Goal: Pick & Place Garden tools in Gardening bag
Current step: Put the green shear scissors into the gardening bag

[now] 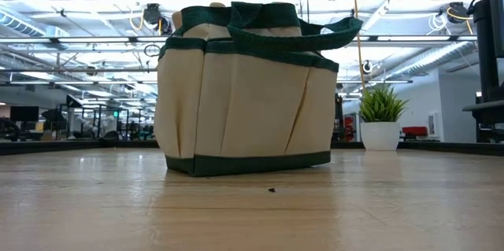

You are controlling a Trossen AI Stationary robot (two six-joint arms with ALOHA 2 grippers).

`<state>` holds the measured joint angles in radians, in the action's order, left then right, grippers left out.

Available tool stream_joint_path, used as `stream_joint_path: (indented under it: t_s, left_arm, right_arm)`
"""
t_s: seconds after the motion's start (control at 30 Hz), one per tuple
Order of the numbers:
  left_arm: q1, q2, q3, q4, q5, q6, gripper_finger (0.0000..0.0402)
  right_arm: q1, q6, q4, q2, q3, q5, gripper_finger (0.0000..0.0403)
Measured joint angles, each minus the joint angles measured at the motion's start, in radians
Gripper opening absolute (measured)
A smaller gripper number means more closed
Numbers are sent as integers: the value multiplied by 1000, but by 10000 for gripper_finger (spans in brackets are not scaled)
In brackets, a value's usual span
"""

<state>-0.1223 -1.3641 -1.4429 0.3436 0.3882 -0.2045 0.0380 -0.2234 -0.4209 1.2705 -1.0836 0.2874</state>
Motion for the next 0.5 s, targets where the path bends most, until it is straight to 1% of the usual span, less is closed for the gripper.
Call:
stream_joint_path:
  t_s: [0.07, 0.13, 0.2, 0.3, 0.37, 0.43, 0.5]
  left_arm:
    - [-13, 30, 5, 92, -36, 14, 177]
    - [-16, 41, -1, 117, -83, 27, 175]
    - [-17, 74, 4, 210, -141, 27, 175]
    - [-4, 102, 0, 265, -244, 25, 177]
    - [6, 126, 5, 342, -306, 16, 177]
    - [20, 146, 3, 344, -339, 12, 175]
    - [33, 166, 4, 386, -345, 11, 172]
  right_arm:
    - [0, 0, 9, 0, 0, -1, 53]
    - [0, 0, 20, 0, 0, -5, 51]
    - [-6, 0, 32, 0, 0, -29, 48]
    - [-22, 7, 63, 0, 0, -77, 46]
    - [-37, 7, 76, 0, 0, -91, 44]
    - [-59, 8, 89, 0, 0, -133, 42]
    - [-80, 11, 109, -1, 0, -181, 41]
